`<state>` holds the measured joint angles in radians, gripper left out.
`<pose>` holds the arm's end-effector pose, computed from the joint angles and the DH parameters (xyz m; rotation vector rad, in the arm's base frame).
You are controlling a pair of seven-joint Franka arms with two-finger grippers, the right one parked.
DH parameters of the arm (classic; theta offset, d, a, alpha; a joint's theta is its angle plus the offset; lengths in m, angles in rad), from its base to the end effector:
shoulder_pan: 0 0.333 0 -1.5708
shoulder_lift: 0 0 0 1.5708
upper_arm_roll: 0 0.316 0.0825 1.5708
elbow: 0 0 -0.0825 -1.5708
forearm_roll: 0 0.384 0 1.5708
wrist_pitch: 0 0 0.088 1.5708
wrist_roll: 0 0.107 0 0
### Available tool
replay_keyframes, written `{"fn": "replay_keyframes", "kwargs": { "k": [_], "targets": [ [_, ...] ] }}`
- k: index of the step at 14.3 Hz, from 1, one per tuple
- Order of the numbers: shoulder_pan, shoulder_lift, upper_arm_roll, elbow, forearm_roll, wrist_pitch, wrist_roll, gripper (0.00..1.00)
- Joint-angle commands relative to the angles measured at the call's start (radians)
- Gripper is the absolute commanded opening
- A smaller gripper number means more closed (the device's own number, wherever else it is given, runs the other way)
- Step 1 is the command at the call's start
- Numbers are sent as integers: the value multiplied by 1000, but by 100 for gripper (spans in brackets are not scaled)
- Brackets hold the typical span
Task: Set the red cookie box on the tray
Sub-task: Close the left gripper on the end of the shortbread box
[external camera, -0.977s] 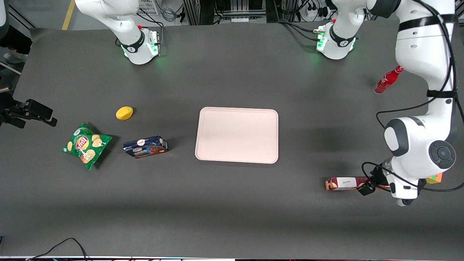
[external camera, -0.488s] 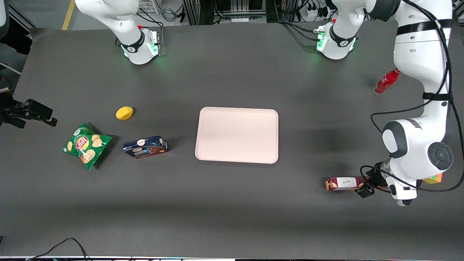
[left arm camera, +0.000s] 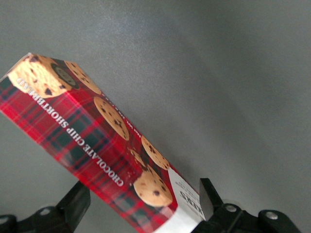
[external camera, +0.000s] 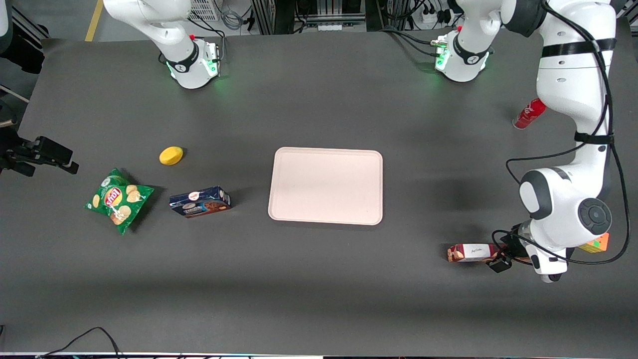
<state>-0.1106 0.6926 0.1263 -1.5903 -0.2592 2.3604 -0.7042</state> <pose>0.7065 -0.0050 0.2383 2.7311 1.2595 0.0660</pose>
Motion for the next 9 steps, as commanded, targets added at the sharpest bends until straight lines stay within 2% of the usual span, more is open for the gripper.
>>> {"fn": "replay_keyframes", "kwargs": {
  "k": [1, 4, 5, 7, 8, 9],
  "targets": [
    [-6, 5, 6, -16, -12, 36, -9, 100],
    [-8, 10, 6, -19, -14, 56, -12, 100],
    [-8, 11, 6, -19, -12, 56, -8, 93],
    [-6, 15, 7, -19, -5, 56, 8, 75],
    [-6, 16, 6, -19, -5, 56, 29, 62],
    [-6, 16, 7, -17, -5, 54, 44, 43]
  ]
}}
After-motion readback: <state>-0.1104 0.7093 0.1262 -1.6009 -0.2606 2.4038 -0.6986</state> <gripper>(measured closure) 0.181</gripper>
